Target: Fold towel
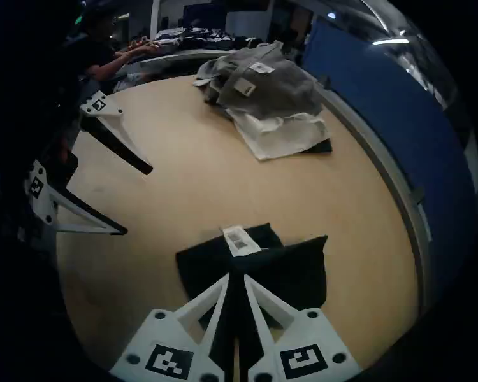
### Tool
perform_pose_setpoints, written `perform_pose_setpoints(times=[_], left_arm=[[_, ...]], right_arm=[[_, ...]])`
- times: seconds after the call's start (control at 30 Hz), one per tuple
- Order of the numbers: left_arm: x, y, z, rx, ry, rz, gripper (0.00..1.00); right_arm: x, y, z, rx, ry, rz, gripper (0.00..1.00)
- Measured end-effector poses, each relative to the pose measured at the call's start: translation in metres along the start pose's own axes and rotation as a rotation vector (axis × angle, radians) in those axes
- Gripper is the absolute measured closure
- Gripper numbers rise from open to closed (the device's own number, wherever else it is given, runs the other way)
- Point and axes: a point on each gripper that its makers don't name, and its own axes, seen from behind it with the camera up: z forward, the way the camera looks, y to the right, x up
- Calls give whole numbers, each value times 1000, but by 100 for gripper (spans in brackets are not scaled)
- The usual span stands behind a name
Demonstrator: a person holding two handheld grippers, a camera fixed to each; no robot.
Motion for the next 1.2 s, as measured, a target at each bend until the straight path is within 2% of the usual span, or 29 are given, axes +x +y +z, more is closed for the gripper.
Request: perform_pose_setpoints(times=[0.2, 0.3, 0.5, 0.8, 1.2], left_arm=[[-6, -6, -4, 8, 1, -11, 5], [-9, -8, -5, 10, -2, -16, 5], [-13, -9, -6, 8, -2, -18, 5], [-9, -10, -7, 7, 10, -15, 5], [-10, -12, -8, 11, 9, -15, 5]], right_arm=[[-13, -33, 30, 67, -59, -4, 99], [-16, -43, 37, 80, -68, -1, 99], [-11, -44, 36, 85, -60, 10, 99], [-3, -45, 26, 88, -48, -36, 99], [-6, -49, 26, 95, -52, -49, 99]])
